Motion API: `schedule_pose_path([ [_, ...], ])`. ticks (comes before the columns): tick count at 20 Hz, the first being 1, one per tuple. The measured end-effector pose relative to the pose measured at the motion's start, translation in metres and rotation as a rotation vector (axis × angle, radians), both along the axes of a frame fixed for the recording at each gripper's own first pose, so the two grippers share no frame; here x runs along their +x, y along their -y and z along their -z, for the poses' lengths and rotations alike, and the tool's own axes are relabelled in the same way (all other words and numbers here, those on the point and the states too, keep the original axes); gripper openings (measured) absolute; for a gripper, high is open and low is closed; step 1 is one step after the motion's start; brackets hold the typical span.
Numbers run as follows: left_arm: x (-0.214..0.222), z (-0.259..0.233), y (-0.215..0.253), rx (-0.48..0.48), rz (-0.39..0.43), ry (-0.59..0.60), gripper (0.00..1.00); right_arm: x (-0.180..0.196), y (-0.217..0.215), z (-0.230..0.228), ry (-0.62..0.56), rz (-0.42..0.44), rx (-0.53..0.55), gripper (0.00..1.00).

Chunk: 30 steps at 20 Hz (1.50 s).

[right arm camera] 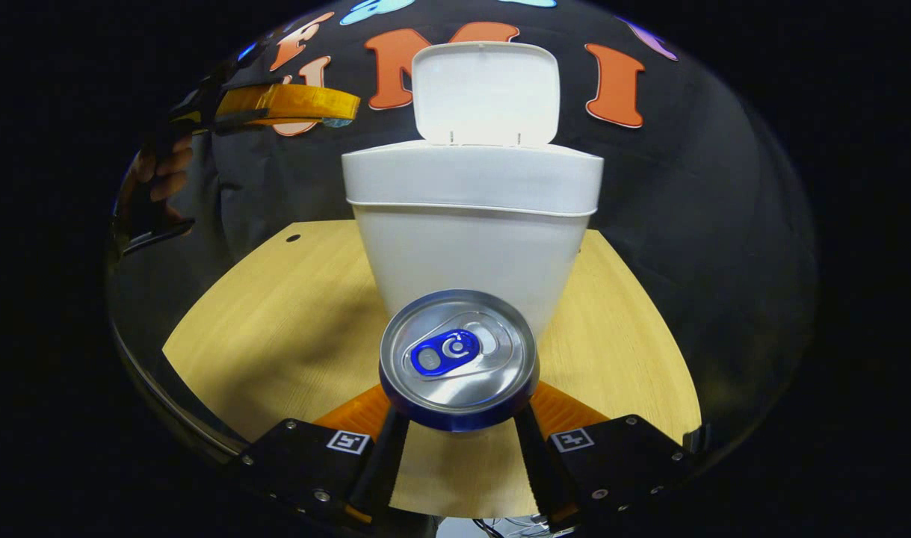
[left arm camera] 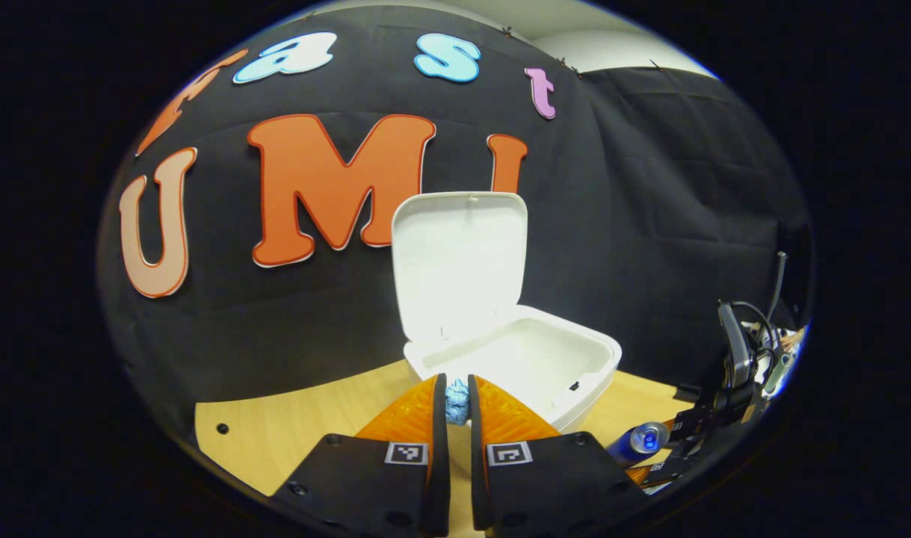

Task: Press the lid of the desktop garbage bin to open it, pick up the crumpled paper on the desktop and throw it into the bin, then pick up the pop can on the desktop and drop it into the bin, and finally close the garbage bin lid.

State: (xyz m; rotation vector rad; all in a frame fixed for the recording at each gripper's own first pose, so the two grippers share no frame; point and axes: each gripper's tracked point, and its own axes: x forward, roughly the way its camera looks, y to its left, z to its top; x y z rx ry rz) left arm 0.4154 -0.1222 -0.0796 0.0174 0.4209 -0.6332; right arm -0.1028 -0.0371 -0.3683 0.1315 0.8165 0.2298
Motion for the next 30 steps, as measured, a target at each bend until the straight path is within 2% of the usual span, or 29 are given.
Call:
schedule_pose_path([
  [5,-0.004,0.012,0.03,-0.013,0.041,-0.045,0.15,0.001,0.02,0.001,-0.01,0.031,-0.006,0.73],
  [12,-0.011,0.019,0.04,0.009,0.066,-0.058,0.17,0.003,0.041,-0.012,0.002,0.086,0.001,0.73],
  [13,-0.01,0.021,0.039,0.013,0.065,-0.062,0.22,0.004,0.045,-0.018,0.01,0.094,0.0,0.73],
  [22,-0.017,0.033,0.026,0.034,0.026,-0.084,0.37,0.027,0.086,-0.079,0.102,0.128,-0.083,0.72],
  [23,-0.018,0.035,0.023,0.04,0.02,-0.085,0.44,0.032,0.09,-0.089,0.118,0.13,-0.088,0.72],
  [25,-0.021,0.031,0.02,0.028,0.019,-0.062,0.51,0.043,0.099,-0.109,0.161,0.144,-0.095,0.73],
  [27,-0.025,0.028,0.013,0.033,0.012,-0.049,0.65,0.05,0.106,-0.128,0.184,0.149,-0.099,0.72],
  [30,-0.029,0.026,-0.008,0.05,-0.035,-0.033,0.8,0.059,0.114,-0.142,0.187,0.15,-0.109,0.73],
])
